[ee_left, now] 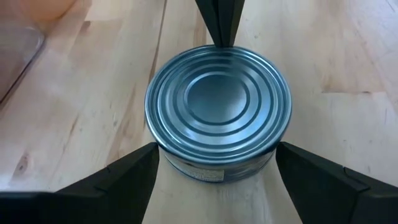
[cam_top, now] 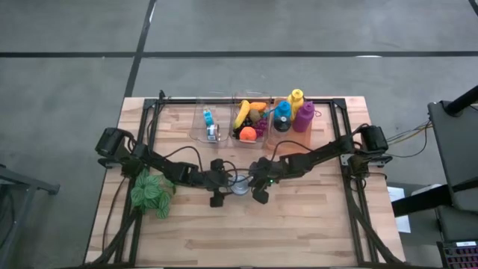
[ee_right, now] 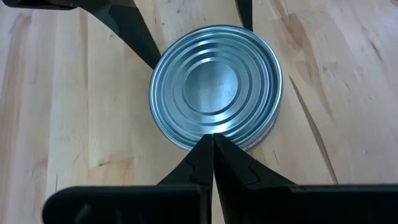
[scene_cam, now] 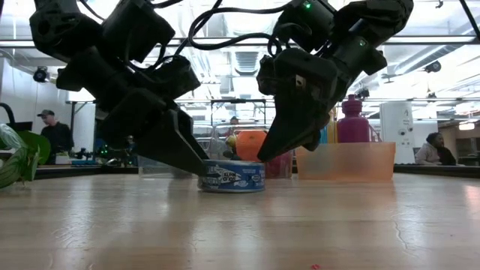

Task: Pick & Place Food Item
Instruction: Put the blue tuna can into the left transparent bin

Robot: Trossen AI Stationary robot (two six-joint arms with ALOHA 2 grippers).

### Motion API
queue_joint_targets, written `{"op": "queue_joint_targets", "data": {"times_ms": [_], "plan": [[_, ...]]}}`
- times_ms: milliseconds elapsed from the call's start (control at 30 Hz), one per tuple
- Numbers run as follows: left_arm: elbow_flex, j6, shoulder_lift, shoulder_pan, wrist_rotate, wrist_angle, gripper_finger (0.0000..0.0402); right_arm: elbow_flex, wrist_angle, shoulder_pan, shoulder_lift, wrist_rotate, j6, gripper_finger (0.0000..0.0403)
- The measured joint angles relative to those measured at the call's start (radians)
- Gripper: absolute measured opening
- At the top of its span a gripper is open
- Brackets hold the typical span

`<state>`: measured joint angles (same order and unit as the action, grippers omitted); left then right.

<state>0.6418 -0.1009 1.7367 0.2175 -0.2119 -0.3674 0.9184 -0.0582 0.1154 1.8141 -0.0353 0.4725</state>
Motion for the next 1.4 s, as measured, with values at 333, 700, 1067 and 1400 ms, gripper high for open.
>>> {"op": "queue_joint_targets", "data": {"times_ms": [333,700,1067,1400], "plan": [[0.024,0.001,0.0,-0.001,0.002,-0.012,0.0322,-0.006,0.001,0.003,0.001,-0.018,0.03,0.0008],[0.065,0.001,0.0,-0.001,0.003,-0.008,0.0322,-0.011,0.048,0.007,0.001,-0.029,0.052,0.0008],[0.098,0.001,0.0,-0.001,0.01,-0.008,0.0322,-0.012,0.082,0.007,0.001,-0.065,0.069,0.0008],[0.137,0.072,0.0,-0.001,0.014,-0.003,0.0322,-0.018,0.125,0.01,0.01,-0.071,0.085,0.0008]]}}
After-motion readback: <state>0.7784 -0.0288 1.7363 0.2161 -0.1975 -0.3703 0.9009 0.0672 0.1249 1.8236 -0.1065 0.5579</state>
